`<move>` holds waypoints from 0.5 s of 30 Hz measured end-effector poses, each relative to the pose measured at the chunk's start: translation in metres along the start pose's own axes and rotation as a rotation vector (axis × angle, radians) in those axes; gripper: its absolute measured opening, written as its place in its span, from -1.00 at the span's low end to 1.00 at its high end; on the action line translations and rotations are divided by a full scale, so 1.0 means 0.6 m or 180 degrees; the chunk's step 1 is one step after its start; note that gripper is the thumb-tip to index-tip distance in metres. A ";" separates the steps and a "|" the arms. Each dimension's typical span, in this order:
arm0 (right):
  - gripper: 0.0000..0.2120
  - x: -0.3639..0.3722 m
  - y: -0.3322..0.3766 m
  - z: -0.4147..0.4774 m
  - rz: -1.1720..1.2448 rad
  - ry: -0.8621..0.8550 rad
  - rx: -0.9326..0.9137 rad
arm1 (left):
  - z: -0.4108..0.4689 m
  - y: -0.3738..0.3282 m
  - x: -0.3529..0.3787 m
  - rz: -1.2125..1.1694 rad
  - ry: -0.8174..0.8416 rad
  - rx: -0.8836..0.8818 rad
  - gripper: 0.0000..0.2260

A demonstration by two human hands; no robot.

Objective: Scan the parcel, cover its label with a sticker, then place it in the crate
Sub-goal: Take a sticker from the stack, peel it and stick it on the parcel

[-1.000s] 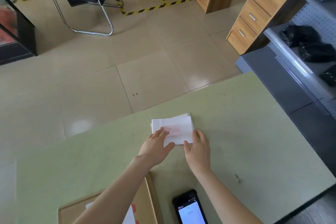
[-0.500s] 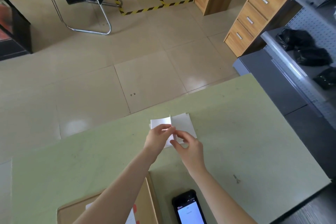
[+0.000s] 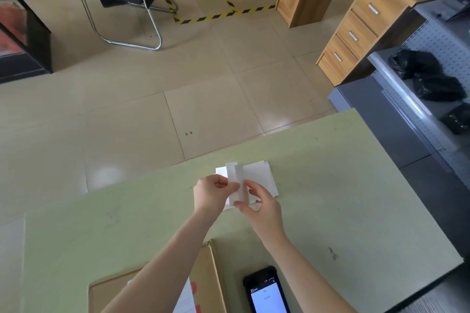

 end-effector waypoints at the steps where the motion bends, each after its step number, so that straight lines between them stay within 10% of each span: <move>1: -0.51 0.002 0.004 0.001 0.0014 0.0020 -0.0016 | 0.000 0.001 -0.006 -0.0024 0.0006 0.0004 -0.87; 11: -0.39 -0.024 0.010 0.025 -0.0925 -0.0587 -0.0033 | 0.006 0.037 -0.114 0.0203 -0.0446 0.0219 -0.90; 15: -0.47 0.009 0.011 0.025 -0.1839 0.0173 -0.0420 | 0.016 0.064 -0.167 0.0320 -0.0696 0.0263 -0.81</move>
Point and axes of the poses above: each hand's wrist, its own z-axis towards the middle knuckle, its own x-axis out of the palm, y = z × x, the point moved 2 cm from there along z, towards the middle knuckle, and after that the axes turned 8 degrees about -y, right-handed, at the moved point
